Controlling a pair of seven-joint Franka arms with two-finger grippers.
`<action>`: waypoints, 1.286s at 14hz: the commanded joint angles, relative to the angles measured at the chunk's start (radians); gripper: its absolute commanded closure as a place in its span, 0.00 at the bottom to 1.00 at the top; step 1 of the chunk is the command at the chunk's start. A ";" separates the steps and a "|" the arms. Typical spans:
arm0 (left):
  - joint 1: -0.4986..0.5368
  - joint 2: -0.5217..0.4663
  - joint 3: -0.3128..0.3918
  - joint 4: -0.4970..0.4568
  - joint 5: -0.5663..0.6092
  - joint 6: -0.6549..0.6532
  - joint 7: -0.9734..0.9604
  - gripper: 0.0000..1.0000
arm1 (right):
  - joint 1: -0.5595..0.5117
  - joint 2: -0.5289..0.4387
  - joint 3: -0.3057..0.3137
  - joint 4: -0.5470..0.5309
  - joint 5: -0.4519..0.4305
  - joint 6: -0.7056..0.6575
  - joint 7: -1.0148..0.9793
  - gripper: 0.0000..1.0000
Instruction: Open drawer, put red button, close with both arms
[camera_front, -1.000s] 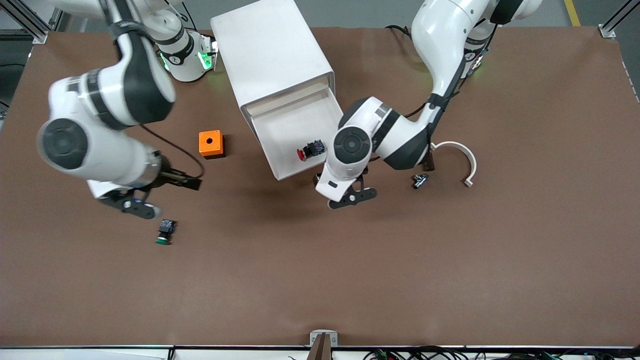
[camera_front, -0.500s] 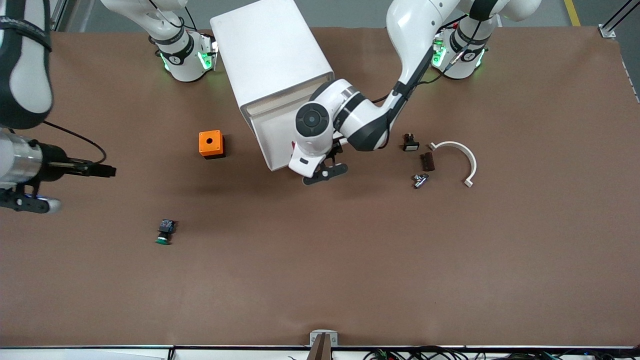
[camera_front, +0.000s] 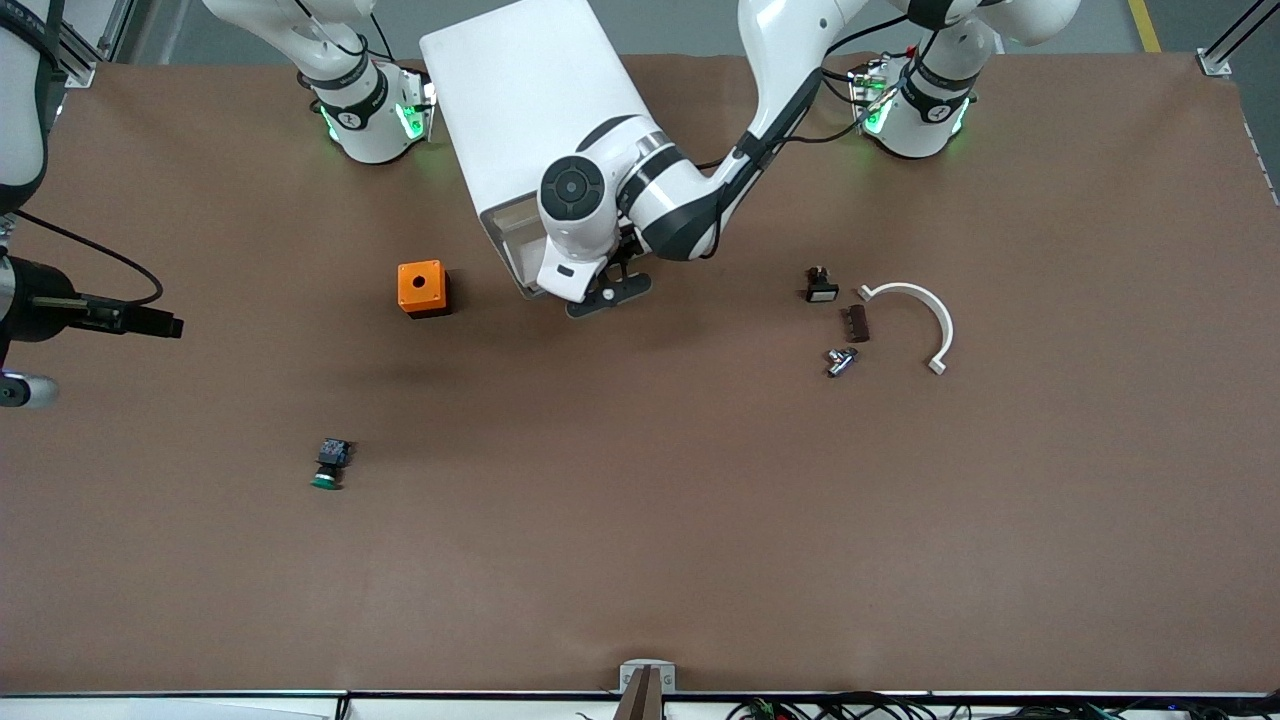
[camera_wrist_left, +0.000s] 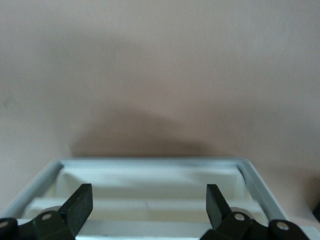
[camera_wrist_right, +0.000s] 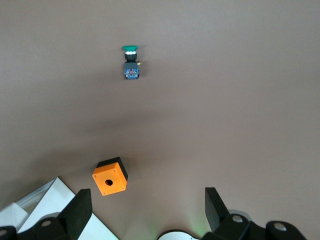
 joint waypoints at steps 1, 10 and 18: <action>0.000 -0.012 -0.027 -0.015 -0.042 0.015 -0.046 0.00 | -0.019 -0.004 0.018 0.045 -0.009 -0.015 -0.009 0.00; 0.069 -0.017 -0.040 -0.018 -0.143 0.004 -0.065 0.00 | -0.013 -0.151 0.019 -0.038 -0.023 -0.041 -0.174 0.00; 0.464 -0.116 -0.041 -0.011 0.073 -0.087 0.034 0.00 | 0.030 -0.310 0.015 -0.197 -0.049 0.011 -0.202 0.00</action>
